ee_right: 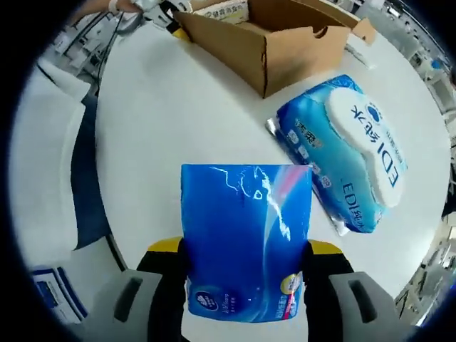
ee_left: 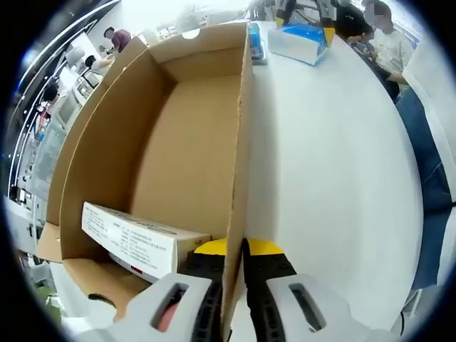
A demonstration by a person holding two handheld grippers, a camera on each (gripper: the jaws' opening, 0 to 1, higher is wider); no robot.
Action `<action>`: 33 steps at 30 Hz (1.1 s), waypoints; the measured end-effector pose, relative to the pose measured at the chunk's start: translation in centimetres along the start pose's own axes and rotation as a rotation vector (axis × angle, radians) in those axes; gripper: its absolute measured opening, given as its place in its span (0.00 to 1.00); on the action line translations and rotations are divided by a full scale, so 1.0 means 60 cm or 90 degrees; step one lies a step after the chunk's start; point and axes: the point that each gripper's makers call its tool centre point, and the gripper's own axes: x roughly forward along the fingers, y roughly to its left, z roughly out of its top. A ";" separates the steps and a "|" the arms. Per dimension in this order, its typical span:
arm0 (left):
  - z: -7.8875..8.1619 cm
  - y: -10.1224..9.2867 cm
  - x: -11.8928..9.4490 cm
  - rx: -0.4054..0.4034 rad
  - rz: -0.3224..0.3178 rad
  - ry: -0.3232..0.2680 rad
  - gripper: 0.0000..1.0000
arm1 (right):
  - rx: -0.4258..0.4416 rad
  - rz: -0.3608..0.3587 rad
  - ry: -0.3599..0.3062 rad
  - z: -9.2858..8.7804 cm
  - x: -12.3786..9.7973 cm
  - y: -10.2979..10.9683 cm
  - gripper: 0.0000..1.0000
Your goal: Operate the shoe box by opening the lid, removing the specified soft item, and placing it in the target area until the item is outside and the box remains undamaged.
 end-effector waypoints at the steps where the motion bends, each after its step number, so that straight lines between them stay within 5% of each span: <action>1: 0.000 0.000 0.000 0.001 0.000 0.000 0.05 | -0.024 0.001 0.003 0.001 0.001 -0.001 0.66; 7: 0.001 -0.001 0.000 0.006 0.004 -0.002 0.05 | -0.170 0.013 0.026 0.013 0.004 -0.003 0.66; 11: 0.001 0.000 0.000 0.005 0.004 -0.002 0.05 | -0.213 0.018 0.039 0.018 0.007 -0.009 0.66; 33: 0.001 0.001 -0.004 -0.002 -0.004 -0.002 0.05 | -0.279 0.025 0.043 0.041 0.009 -0.038 0.66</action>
